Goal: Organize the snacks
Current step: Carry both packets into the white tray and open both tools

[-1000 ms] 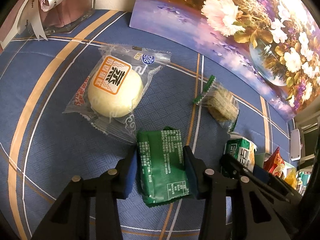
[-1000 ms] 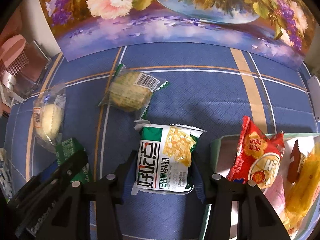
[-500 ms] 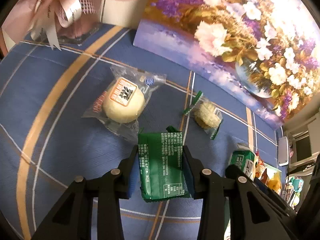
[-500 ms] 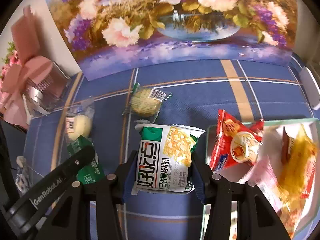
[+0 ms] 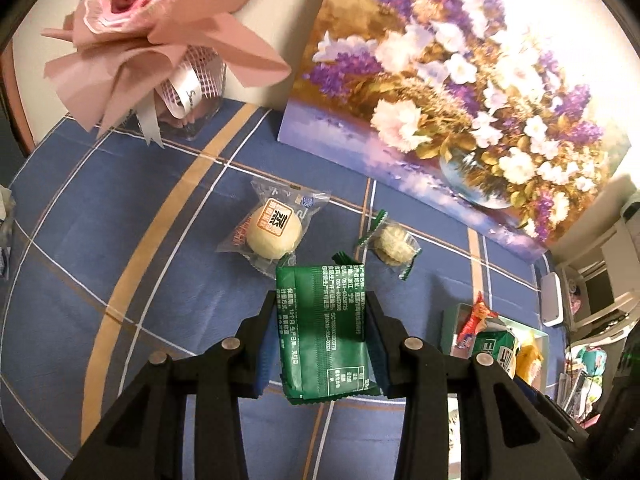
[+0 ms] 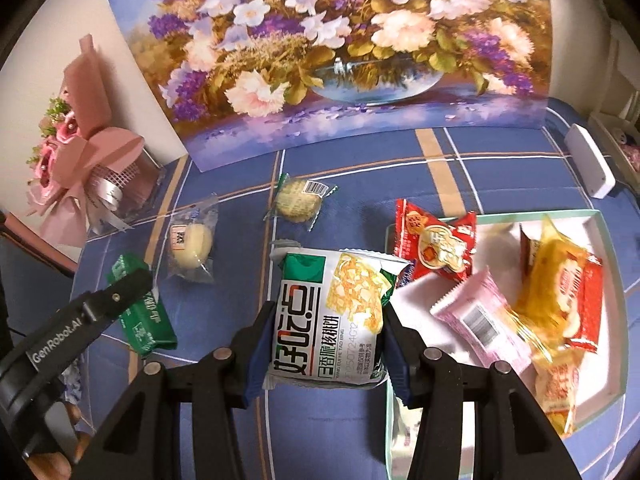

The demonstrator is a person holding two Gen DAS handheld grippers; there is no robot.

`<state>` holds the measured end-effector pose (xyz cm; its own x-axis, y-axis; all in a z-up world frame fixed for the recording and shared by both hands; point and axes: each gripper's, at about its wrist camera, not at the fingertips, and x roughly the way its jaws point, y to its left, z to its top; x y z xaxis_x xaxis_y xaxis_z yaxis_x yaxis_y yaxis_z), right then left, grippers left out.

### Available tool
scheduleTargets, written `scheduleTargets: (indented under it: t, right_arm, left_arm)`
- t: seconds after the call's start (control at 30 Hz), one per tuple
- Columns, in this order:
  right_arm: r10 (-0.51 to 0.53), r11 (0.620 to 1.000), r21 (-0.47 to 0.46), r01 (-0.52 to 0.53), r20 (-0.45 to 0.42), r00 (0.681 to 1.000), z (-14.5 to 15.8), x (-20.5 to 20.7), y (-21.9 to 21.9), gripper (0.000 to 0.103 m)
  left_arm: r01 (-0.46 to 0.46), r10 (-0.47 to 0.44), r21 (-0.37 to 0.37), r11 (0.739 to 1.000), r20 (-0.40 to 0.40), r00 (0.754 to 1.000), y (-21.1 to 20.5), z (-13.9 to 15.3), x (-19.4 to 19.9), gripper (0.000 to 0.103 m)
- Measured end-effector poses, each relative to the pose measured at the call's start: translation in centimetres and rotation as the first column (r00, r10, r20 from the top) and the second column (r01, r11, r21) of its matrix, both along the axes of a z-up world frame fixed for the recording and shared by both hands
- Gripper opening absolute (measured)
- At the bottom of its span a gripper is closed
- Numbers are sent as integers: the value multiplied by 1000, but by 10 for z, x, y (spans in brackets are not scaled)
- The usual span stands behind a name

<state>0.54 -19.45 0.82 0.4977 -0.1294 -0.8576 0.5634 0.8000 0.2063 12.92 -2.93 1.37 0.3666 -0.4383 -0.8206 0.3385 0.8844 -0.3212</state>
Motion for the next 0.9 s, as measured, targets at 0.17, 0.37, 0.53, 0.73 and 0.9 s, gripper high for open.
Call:
scheduleTargets:
  t: [0.17, 0.37, 0.53, 0.73, 0.9]
  right_arm:
    - [-8, 1000, -5, 8, 10, 1000, 6, -17, 2, 52]
    - [-38, 999, 19, 38, 16, 999, 4, -35, -11, 52]
    - [-114, 993, 15, 113, 21, 993, 9, -57, -38, 52]
    - [-223, 975, 17, 222, 12, 975, 11, -91, -78, 52]
    - [-340, 940, 23, 339, 8, 940, 14, -129, -120, 52]
  left_arm:
    - [1, -1, 5, 1000, 24, 1000, 4, 12, -12, 41]
    - [53, -53, 1, 999, 54, 997, -15, 26, -30, 41]
    - [146, -146, 3, 989, 68, 987, -47, 33, -50, 41]
    - [296, -294, -48, 954, 33, 955, -96, 34, -81, 41]
    - [394, -393, -23, 919, 42, 919, -129, 34, -113, 41]
